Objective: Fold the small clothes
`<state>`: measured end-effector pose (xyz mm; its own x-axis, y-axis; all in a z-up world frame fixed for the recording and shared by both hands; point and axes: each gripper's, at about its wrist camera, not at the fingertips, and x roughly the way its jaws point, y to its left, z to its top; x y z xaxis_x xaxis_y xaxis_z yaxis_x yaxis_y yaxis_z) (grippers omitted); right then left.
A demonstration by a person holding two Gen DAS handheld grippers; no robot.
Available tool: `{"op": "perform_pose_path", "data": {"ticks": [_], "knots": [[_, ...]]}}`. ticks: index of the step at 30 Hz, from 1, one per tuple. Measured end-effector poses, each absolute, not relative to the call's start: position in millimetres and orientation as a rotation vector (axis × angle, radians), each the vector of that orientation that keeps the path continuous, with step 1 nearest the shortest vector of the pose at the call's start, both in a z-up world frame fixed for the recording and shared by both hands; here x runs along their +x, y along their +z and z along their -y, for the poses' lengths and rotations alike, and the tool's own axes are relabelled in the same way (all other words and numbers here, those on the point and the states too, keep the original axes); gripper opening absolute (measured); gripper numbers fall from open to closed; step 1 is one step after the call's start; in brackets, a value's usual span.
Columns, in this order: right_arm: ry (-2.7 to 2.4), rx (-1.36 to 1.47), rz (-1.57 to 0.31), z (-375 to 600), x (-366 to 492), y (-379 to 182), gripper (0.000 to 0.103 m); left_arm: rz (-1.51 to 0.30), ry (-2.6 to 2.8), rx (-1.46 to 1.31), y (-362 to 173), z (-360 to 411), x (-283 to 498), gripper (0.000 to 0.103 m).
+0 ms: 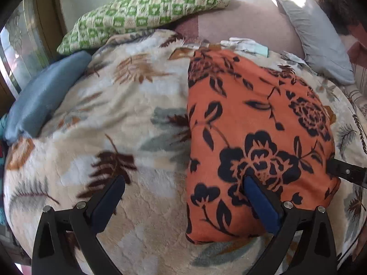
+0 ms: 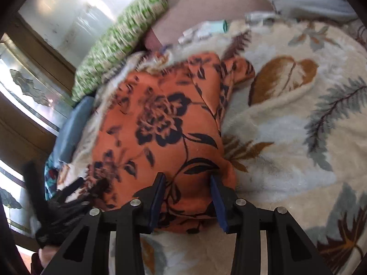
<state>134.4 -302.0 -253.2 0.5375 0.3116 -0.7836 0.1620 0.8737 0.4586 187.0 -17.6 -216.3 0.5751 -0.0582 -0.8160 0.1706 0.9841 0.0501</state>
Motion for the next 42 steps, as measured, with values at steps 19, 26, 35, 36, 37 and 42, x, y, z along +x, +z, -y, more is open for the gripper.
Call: {"op": "perform_pose_path", "data": {"ticks": [19,26,35,36,37,42], "knots": [[0.178,0.756,-0.895,326.5,244.6,-256.3,0.044,-1.043,-0.107,0.05,-232.9,39.3,329.0,0.103],[0.247,0.714,-0.845,324.6,224.0,-220.5,0.043,-1.014,-0.128,0.059,-207.1,29.8,302.0,0.103],[0.206,0.656,-0.998,294.9,203.9,-241.1,0.044,-1.001,-0.18,0.226,-213.4,31.6,258.3,0.103],[0.214,0.673,-0.979,296.3,199.5,-235.3,0.044,-0.989,-0.182,0.224,-207.6,28.3,254.4,0.103],[0.228,0.679,-0.965,296.3,194.6,-231.4,0.044,-0.971,-0.175,0.231,-201.5,25.1,248.7,0.103],[0.264,0.631,-1.048,282.8,188.7,-236.4,0.044,-1.01,-0.207,0.233,-217.3,15.0,229.5,0.103]]}}
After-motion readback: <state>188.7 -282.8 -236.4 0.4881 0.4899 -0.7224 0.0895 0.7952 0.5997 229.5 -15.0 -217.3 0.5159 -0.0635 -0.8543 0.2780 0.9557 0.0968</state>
